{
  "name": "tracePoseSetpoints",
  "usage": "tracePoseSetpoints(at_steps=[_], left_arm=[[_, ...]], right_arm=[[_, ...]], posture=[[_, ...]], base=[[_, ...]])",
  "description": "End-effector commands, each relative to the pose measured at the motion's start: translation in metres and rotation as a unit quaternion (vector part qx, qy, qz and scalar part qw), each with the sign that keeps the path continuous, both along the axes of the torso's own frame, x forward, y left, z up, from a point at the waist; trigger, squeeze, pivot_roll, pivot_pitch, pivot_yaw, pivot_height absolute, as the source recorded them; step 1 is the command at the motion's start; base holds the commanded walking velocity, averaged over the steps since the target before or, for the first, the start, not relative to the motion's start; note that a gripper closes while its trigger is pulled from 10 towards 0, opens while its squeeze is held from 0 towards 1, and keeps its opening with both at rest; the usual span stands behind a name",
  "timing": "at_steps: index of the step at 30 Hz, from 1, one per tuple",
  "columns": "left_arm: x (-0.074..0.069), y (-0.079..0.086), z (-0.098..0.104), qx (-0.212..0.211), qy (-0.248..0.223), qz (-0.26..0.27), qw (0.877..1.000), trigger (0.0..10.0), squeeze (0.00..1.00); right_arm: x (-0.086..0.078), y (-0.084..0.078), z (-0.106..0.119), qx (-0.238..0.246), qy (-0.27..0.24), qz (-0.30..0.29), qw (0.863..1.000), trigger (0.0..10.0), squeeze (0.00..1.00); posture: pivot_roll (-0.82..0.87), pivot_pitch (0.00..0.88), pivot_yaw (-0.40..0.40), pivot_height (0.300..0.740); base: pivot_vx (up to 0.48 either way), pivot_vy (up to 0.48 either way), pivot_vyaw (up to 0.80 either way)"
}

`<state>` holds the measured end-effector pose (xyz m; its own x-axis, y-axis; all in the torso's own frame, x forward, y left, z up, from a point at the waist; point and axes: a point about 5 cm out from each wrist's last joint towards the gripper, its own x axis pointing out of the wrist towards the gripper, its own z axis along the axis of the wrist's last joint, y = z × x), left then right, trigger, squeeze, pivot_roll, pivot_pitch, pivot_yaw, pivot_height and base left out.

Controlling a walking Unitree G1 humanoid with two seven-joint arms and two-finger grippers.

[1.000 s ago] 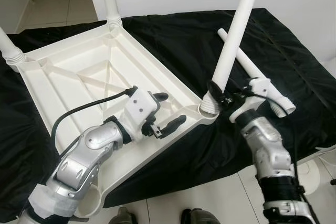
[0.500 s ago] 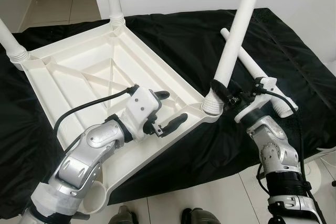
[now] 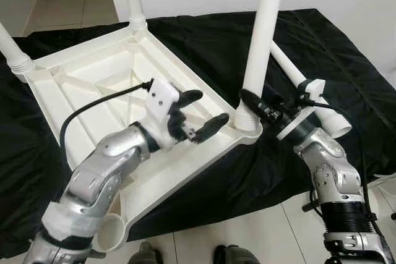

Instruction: Building children table

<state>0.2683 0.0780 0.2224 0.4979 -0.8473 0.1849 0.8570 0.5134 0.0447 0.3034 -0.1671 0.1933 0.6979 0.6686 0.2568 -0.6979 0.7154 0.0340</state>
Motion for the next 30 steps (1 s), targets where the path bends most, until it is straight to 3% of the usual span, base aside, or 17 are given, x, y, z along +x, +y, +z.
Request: tracePoseSetpoints(at_steps=[1, 2, 4, 14, 18, 25, 26, 27, 28, 30], left_arm=[[0.001, -0.004, 0.008, -0.021, 0.012, -0.057, 0.998, 10.0, 0.00], [0.007, -0.009, 0.019, -0.049, 0.023, -0.074, 0.996, 10.0, 0.00], [0.009, -0.010, 0.022, -0.053, 0.026, -0.078, 0.995, 10.0, 0.00], [0.035, -0.020, 0.027, -0.043, 0.054, -0.103, 0.992, 10.0, 0.00], [0.043, -0.021, 0.022, -0.023, 0.071, -0.096, 0.993, 10.0, 0.00], [0.051, -0.019, 0.026, -0.043, 0.097, -0.089, 0.990, 10.0, 0.00], [0.058, -0.016, 0.034, -0.078, 0.124, -0.086, 0.985, 10.0, 0.00], [0.058, -0.016, 0.034, -0.078, 0.124, -0.086, 0.985, 10.0, 0.00], [0.063, -0.013, 0.042, -0.112, 0.142, -0.092, 0.979, 10.0, 0.00], [0.067, -0.009, 0.049, -0.135, 0.151, -0.096, 0.974, 10.0, 0.00]], right_arm=[[-0.002, 0.001, 0.000, -0.032, -0.005, 0.020, 0.999, 10.0, 0.00], [-0.001, 0.000, 0.001, -0.057, -0.004, 0.037, 0.998, 10.0, 0.00], [-0.001, -0.001, 0.001, -0.062, -0.003, 0.040, 0.997, 10.0, 0.00], [0.002, -0.002, 0.003, -0.143, -0.005, 0.101, 0.985, 10.0, 0.00], [0.004, -0.002, 0.003, -0.152, -0.008, 0.102, 0.983, 10.0, 0.00], [0.003, -0.003, 0.002, -0.160, -0.010, 0.109, 0.981, 10.0, 0.00], [0.001, -0.003, -0.001, -0.171, -0.006, 0.120, 0.978, 10.0, 0.00], [0.001, -0.003, -0.001, -0.171, -0.006, 0.120, 0.978, 10.0, 0.00], [-0.001, -0.003, -0.005, -0.180, -0.003, 0.128, 0.975, 10.0, 0.00], [-0.002, -0.003, -0.007, -0.185, -0.003, 0.132, 0.974, 10.0, 0.00]], posture=[[-0.08, 0.098, 0.014, 0.740], [-0.08, 0.096, 0.014, 0.740], [-0.08, 0.096, 0.014, 0.740], [-0.10, 0.095, 0.030, 0.740], [-0.10, 0.096, 0.033, 0.740], [-0.10, 0.104, 0.038, 0.740], [-0.10, 0.106, 0.039, 0.740], [-0.10, 0.106, 0.039, 0.740], [-0.09, 0.109, 0.043, 0.740], [-0.09, 0.109, 0.043, 0.740]], base=[[0.000, 0.000, 0.00], [0.000, 0.000, 0.00], [0.000, 0.000, 0.00], [0.000, 0.000, 0.00], [0.000, 0.000, 0.00], [0.000, 0.000, 0.00], [0.000, 0.000, 0.00], [0.000, 0.000, 0.00], [0.000, 0.000, 0.00], [0.000, 0.000, 0.00]])
